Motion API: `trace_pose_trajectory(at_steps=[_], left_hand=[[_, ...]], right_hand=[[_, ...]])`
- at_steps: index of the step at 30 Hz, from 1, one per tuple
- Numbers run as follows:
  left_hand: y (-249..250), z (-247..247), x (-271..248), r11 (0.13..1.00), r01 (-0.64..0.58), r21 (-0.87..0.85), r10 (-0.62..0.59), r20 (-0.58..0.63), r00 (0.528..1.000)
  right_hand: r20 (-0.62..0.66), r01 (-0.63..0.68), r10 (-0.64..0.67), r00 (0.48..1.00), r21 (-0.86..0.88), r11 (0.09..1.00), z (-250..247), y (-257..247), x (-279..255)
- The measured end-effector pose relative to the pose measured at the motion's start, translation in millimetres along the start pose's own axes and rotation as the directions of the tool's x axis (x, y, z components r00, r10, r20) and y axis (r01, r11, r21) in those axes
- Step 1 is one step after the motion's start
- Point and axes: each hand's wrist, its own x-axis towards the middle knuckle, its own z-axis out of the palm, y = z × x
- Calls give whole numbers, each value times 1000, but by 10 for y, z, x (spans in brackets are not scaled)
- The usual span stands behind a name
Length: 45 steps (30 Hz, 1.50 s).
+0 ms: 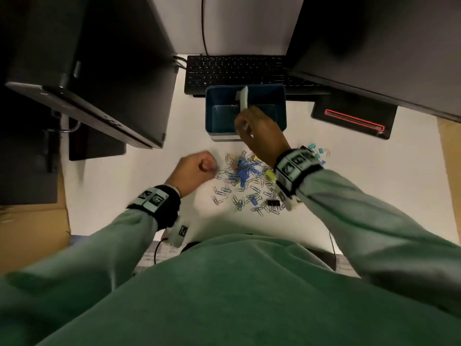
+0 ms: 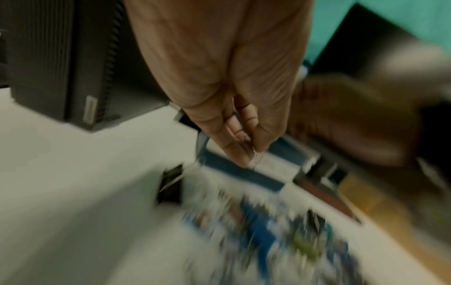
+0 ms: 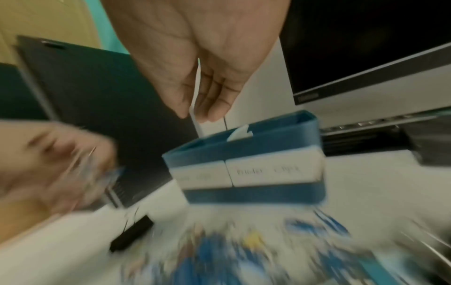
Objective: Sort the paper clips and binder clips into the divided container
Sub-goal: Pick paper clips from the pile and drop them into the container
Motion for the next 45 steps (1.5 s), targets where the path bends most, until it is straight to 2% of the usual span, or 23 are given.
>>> trace_pose_trajectory(at_steps=[1,2,4,5,6,8,10,12,15,18,21,23,25,27,29,32,35,39,45], left_hand=[[127,-103,57,998,-26,-60,22,-54,998],[234,-200,142,993,-59,-104,47,-111,993],[390,-332,369,987,-106,-124,79,-203,976],[445,-357,477,990,-109,-94,85,-227,970],[483,-352,561,994,-104,-30,94,-233,968],[511,-256,598,987,-82,138,114,-244,963],[441,-77,478,968,-89,234,153,-270,950],[271,160,316,944,-101,313,161,-172,972],[-37,516,181,858,-72,509,47,62,997],[-194,714,188,794,-44,606,-20,98,995],[-221,782,213,788,-57,613,9,81,997],[-212,762,206,817,-59,574,18,77,997],[-227,696,166,844,-57,533,38,46,998],[-285,579,98,861,-54,506,63,-2,998],[-390,437,27,860,-33,509,62,-42,997],[-522,291,-98,828,27,560,14,-70,997],[-552,365,-230,798,-26,602,39,-9,999],[-532,591,-254,800,-117,588,46,134,990],[-302,782,55,829,-149,538,81,148,986]], right_hand=[[76,16,-14,997,-30,999,42,43,-181],[210,15,1,978,-74,997,101,95,-357],[474,36,59,878,-190,981,271,216,-609],[545,58,83,834,-236,970,355,248,-676],[571,76,94,815,-268,961,429,256,-707],[542,104,68,838,-280,954,507,238,-714],[488,87,64,871,-281,956,516,269,-724],[442,49,83,893,-280,959,468,344,-760],[436,-18,114,893,-217,976,358,471,-826],[394,-119,158,905,-120,986,200,581,-834],[291,-187,239,926,-194,963,92,617,-837],[261,-87,168,951,-295,951,105,546,-854],[336,76,25,941,-286,955,204,366,-869],[463,169,-32,886,-258,951,369,221,-872],[528,171,24,849,-317,933,505,187,-840],[521,144,71,851,-361,921,544,203,-797],[534,166,47,844,-343,925,510,255,-804],[456,146,41,889,-367,919,509,355,-851],[405,109,55,913,-371,922,573,367,-871]])
